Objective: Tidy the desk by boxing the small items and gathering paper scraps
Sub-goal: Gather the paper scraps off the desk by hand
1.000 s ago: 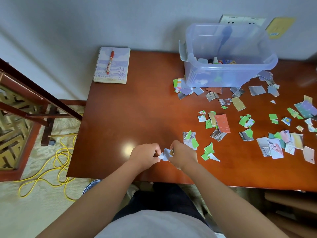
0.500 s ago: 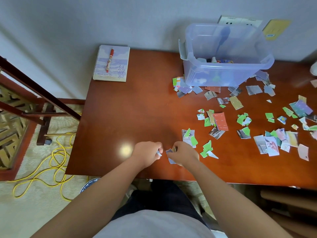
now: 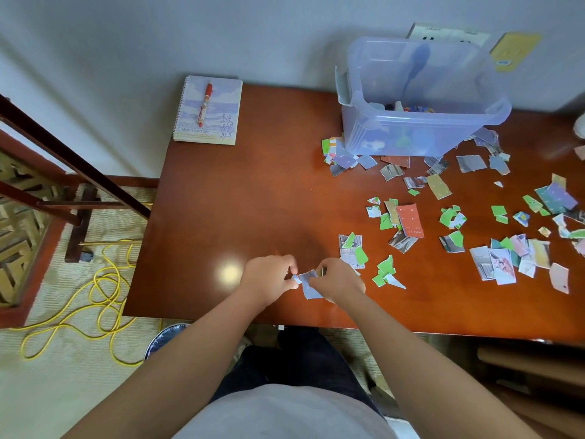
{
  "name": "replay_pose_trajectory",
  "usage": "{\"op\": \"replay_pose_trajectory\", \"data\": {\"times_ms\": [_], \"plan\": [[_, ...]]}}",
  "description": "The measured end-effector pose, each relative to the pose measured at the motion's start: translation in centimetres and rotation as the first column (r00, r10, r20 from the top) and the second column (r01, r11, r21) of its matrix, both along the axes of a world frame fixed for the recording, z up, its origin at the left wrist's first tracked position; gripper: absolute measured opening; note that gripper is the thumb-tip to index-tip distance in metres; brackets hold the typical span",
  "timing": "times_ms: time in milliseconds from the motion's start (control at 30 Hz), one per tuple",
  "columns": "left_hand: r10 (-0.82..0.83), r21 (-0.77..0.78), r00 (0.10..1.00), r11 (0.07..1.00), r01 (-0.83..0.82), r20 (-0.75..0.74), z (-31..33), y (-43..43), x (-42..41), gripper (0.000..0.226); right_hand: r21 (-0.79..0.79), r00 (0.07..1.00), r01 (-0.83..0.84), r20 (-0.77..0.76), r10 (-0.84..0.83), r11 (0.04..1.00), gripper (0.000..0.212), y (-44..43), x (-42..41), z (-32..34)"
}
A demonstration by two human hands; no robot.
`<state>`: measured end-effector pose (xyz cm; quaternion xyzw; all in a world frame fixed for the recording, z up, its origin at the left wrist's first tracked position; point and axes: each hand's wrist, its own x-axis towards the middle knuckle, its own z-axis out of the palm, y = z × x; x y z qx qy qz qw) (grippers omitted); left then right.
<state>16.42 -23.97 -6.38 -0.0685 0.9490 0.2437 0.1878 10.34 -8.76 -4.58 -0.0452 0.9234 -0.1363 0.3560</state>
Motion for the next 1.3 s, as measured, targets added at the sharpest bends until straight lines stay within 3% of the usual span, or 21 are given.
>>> {"op": "replay_pose_trajectory", "data": {"times_ms": [167, 267, 400, 467, 567, 800, 1067, 1200, 1300], "plan": [[-0.029, 0.042, 0.999, 0.999, 0.027, 0.036, -0.3, -0.4, -0.1, 0.016, -0.032, 1.000, 0.011, 0.028, -0.010, 0.999, 0.020, -0.3, 0.2, -0.3], [-0.010, 0.079, 0.997, 0.997, 0.004, 0.075, -0.2, -0.6, 0.0, 0.015, -0.162, 0.992, 0.105, 0.090, -0.091, 0.981, 0.024, -0.6, 0.2, -0.3], [0.199, 0.210, 0.973, 0.953, -0.221, 0.119, 0.8, -1.5, 0.6, 0.014, -0.362, 0.951, 0.288, 0.218, -0.220, 0.886, 0.021, -2.0, 0.0, 0.4], [0.369, 0.307, 0.916, 0.863, -0.401, 0.159, 1.4, -2.3, 1.0, 0.016, -0.386, 0.937, 0.316, 0.269, -0.222, 0.867, 0.020, -3.4, -0.1, 0.9], [0.595, 0.484, 0.774, 0.623, -0.615, 0.217, 1.5, -3.8, 1.9, 0.022, -0.417, 0.929, 0.311, 0.324, -0.180, 0.854, 0.018, -6.3, 0.0, 1.5], [0.863, 0.592, 0.446, 0.235, -0.771, 0.239, 2.3, -8.3, 7.3, 0.034, -0.529, 0.886, 0.249, 0.463, 0.030, 0.812, 0.013, -14.0, 3.1, 1.7], [0.955, 0.601, 0.016, -0.174, -0.780, 0.297, 2.4, -12.4, 15.8, 0.020, -0.505, 0.752, 0.212, 0.631, 0.190, 0.837, 0.007, -22.1, 10.4, 1.6], [0.920, 0.588, -0.143, -0.346, -0.732, 0.364, 2.0, -13.3, 20.3, 0.010, -0.488, 0.727, 0.114, 0.635, 0.262, 0.865, 0.010, -24.8, 14.5, 0.5], [0.893, 0.557, -0.225, -0.424, -0.714, 0.390, 1.1, -13.9, 23.7, 0.011, -0.466, 0.698, 0.059, 0.652, 0.297, 0.883, 0.009, -26.2, 17.6, -0.5]]}}
